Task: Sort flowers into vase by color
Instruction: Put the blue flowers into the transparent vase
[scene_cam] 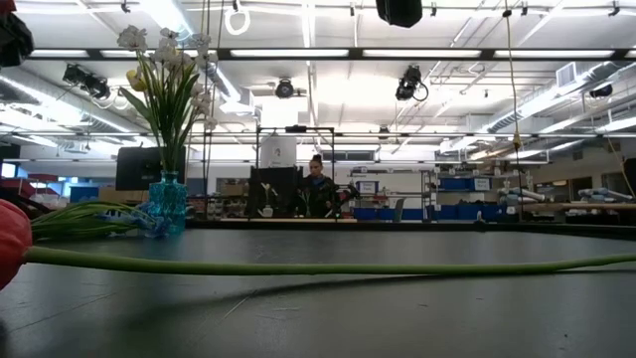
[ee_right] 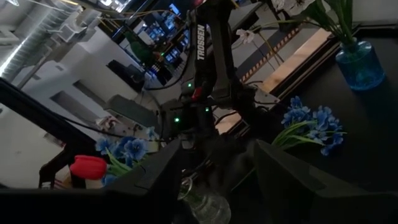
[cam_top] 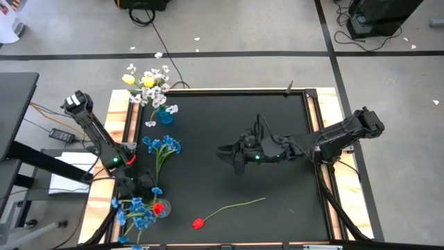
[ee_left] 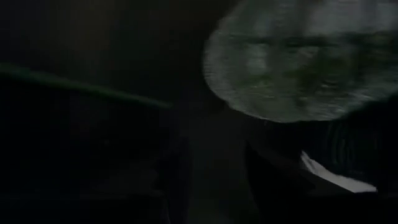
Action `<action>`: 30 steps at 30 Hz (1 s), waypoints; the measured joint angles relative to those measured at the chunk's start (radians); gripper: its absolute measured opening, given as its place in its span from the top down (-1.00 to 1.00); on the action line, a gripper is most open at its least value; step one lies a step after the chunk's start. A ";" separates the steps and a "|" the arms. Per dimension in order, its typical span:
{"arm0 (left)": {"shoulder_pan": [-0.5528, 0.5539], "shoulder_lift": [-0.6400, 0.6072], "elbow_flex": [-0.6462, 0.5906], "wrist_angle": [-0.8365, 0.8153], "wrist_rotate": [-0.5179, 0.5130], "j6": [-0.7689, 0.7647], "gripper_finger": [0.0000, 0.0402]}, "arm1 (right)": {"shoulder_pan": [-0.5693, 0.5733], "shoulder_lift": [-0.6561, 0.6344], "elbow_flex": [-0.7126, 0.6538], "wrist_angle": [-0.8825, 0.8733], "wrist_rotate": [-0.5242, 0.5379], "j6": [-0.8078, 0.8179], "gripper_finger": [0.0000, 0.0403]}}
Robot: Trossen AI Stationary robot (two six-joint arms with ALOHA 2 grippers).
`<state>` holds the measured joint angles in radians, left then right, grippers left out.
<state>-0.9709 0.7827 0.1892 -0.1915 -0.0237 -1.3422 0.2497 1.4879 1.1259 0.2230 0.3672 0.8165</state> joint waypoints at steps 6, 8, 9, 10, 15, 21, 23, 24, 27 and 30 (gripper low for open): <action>0.046 -0.041 0.003 -0.134 -0.001 -0.058 0.38 | -0.027 0.000 0.000 0.000 -0.062 0.000 -0.02; 0.072 -0.063 0.025 -0.209 -0.009 -0.052 0.42 | -0.038 0.000 0.000 0.000 -0.084 0.000 -0.02; 0.087 -0.077 0.045 -0.254 -0.014 -0.039 0.44 | -0.045 0.000 0.000 0.000 -0.097 0.000 -0.02; 0.104 -0.090 0.066 -0.304 -0.022 -0.022 0.46 | -0.051 0.000 0.000 0.000 -0.111 0.000 -0.02; 0.202 -0.126 0.193 -0.615 -0.125 0.034 0.54 | -0.089 0.000 0.000 -0.001 -0.174 -0.006 -0.02; 0.370 -0.121 0.214 -0.637 -0.160 0.049 0.61 | -0.136 0.000 0.000 -0.001 -0.252 -0.006 -0.02; 0.441 -0.121 0.214 -0.638 -0.161 0.050 0.62 | -0.152 0.000 0.000 -0.002 -0.282 -0.005 -0.02; 0.478 -0.121 0.213 -0.638 -0.162 0.048 0.63 | -0.159 0.000 0.000 -0.003 -0.298 -0.001 -0.02; 0.585 -0.121 0.213 -0.639 -0.161 0.042 0.64 | -0.187 0.000 0.000 -0.010 -0.363 0.028 -0.02; 0.670 -0.112 0.213 -0.640 -0.155 0.045 0.66 | -0.222 0.000 0.000 -0.025 -0.449 0.043 -0.02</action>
<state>-0.3011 0.6703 0.4026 -0.8318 -0.1788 -1.2972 0.0280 1.4879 1.1255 0.1978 -0.0822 0.8594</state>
